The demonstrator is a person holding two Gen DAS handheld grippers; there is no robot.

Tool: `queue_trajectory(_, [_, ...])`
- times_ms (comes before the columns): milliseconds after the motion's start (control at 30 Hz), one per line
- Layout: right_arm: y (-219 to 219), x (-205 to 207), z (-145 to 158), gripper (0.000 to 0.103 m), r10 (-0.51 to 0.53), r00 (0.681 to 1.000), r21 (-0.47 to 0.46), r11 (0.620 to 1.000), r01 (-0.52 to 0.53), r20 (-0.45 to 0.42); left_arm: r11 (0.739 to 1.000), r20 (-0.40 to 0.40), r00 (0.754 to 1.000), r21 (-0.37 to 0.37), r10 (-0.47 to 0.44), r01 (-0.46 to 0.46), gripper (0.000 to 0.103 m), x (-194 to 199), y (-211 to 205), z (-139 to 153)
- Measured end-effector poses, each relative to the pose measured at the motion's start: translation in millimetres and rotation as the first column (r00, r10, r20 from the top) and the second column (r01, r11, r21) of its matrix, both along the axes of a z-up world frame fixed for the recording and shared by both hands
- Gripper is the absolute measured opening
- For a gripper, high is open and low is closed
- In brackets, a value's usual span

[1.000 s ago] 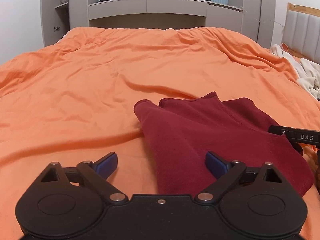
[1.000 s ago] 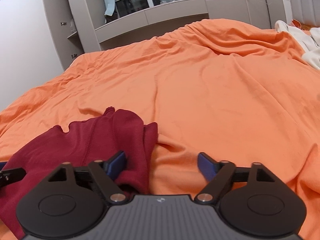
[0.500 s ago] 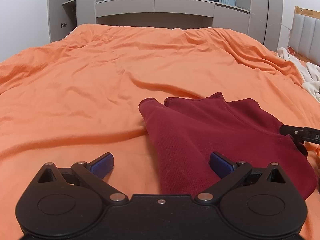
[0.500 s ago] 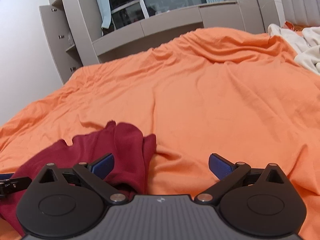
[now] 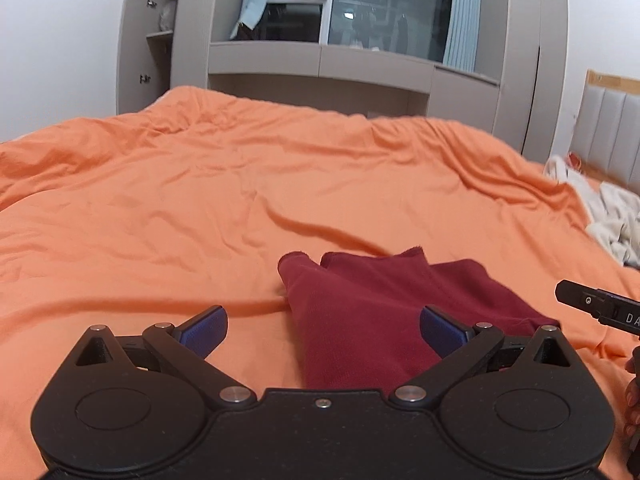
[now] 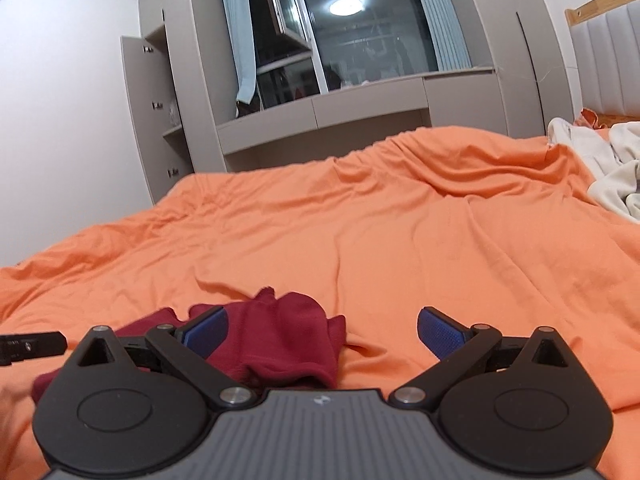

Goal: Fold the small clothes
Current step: 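Withdraw both open tools up and away from the folded shirt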

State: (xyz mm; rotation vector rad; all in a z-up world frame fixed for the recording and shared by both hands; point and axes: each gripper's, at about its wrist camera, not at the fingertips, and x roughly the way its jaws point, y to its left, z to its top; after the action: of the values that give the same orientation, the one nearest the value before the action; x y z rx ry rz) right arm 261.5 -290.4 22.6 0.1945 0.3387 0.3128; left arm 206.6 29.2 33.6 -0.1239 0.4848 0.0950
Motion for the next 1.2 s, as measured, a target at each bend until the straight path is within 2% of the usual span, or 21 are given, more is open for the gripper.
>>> queue_trajectory(400, [0.4,-69.1,14.9,0.103,0.018,0.988,-0.01,1.0,-0.017,0.152,1.0,0.126,0.992,0.003,-0.002,0.001,0.102,-58.8,-11.6,6.4])
queue_trajectory(733, [4.8,-121.2,14.8,0.103,0.045,0.97,-0.076,0.997,-0.028,0.238,0.995,0.204,0.979,0.095,-0.023,0.004,0.102,-106.6,-26.1,4.2])
queue_trajectory(1200, [-1.4,-181.9,1.5,0.103,0.014,0.967,-0.103,0.995,0.012,0.253,0.995,0.227,0.973,0.101,-0.028,0.006,0.102,-165.7,-30.6,-16.7])
